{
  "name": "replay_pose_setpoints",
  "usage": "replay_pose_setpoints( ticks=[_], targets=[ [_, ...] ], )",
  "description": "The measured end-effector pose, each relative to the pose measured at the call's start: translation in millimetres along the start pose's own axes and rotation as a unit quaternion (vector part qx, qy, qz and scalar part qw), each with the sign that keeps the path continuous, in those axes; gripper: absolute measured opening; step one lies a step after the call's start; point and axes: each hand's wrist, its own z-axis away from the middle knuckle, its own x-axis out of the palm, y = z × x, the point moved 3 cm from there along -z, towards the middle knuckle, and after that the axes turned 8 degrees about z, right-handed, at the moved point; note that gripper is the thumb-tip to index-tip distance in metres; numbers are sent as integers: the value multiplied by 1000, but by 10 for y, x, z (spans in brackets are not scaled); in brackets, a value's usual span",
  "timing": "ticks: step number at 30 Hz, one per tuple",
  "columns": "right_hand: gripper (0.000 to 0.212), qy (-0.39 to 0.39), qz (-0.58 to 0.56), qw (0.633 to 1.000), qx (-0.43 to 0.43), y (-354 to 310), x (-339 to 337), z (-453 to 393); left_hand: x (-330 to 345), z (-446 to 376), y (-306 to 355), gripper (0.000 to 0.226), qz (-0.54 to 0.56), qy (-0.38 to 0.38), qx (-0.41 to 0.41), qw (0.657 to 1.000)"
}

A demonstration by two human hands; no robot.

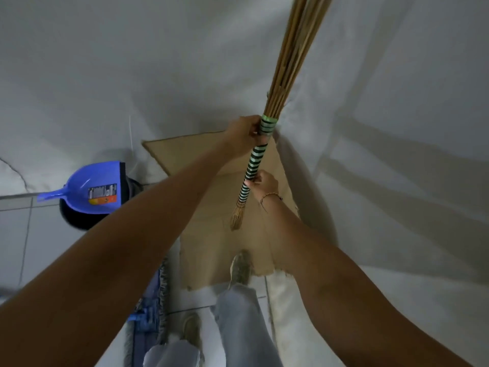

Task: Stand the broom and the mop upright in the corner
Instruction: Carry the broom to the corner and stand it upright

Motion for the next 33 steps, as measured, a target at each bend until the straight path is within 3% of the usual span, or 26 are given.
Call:
replay_pose_setpoints(
  ticks=[4, 8, 13, 17, 20, 23, 28, 33],
  targets=[
    [29, -28, 32, 999, 8, 158, 31, -855, 260, -720, -351, 34, -22, -1, -29, 999],
    [25, -49, 57, 997, -6, 381, 144, -1559, 459, -1159, -799, 34, -11, 55, -30, 998],
    [24, -69, 40, 997, 1, 608, 305, -2075, 664, -1422, -1221, 32, 15, 109, -25, 994],
    [29, -64, 27, 997, 17, 782, 404, -2371, 722, -1627, -1461, 41, 74, 149, -73, 983],
    [30, -54, 9, 997, 45, 874, 480, -2508, 768, -1710, -1559, 48, 95, 120, -94, 984],
    [29, -30, 27, 997, 59, 673, 393, -2316, 787, -1692, -1543, 43, 6, 71, -67, 995],
    [33, 12, 42, 998, 41, 507, 270, -1953, 758, -1454, -1542, 59, -46, 7, -85, 995],
    [26, 15, 55, 997, 53, 535, 201, -1416, 649, -908, -1416, 49, -125, -14, -90, 988]
  ],
)
